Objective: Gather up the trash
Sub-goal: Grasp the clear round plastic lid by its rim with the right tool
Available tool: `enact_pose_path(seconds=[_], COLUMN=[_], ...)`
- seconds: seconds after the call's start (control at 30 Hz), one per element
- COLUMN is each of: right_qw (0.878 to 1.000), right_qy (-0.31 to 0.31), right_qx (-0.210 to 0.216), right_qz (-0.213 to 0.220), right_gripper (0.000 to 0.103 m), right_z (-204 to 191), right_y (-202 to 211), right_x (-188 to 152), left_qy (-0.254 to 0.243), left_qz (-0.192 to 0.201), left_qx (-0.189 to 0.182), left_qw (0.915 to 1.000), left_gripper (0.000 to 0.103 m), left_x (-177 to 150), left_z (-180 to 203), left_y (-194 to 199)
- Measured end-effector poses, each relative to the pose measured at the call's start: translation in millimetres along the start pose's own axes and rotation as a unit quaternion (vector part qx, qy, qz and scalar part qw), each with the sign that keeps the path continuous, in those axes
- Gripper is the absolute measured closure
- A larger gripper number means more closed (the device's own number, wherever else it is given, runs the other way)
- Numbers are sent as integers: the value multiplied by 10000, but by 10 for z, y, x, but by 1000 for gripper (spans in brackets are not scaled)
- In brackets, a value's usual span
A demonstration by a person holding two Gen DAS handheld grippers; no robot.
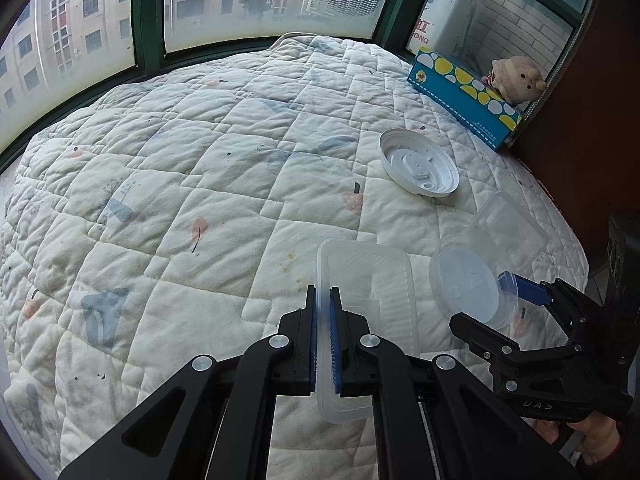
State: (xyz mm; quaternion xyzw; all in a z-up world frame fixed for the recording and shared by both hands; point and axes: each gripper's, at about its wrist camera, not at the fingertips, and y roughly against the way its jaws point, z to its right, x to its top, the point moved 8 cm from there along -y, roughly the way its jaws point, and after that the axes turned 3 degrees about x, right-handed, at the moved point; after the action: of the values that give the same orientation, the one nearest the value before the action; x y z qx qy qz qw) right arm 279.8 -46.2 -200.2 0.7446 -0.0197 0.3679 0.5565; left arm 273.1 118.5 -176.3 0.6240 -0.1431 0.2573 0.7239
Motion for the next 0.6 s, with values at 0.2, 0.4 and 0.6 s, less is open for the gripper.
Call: enact_pose_path(seconds=[0.2,0.4,0.6], right_qw=[9999,9992,9977], right_qy=[-73,-237,-443], right_qx=[-2,-9,-141], right_qz=[140,310,491], right_gripper=[15,15,15], right_z=[69,183,384], right_y=[312,652,970], right_x=[-135,-300,-465], left_qy=[-159,-337,-565], left_qz=[97,98,120], left_qx=[-118,-296,-456], left_qw=[9998,9989,9973], left_gripper=[97,97,97], left_x=[-25,-95,-147], left_z=[237,560,952], left_y=[145,241,330])
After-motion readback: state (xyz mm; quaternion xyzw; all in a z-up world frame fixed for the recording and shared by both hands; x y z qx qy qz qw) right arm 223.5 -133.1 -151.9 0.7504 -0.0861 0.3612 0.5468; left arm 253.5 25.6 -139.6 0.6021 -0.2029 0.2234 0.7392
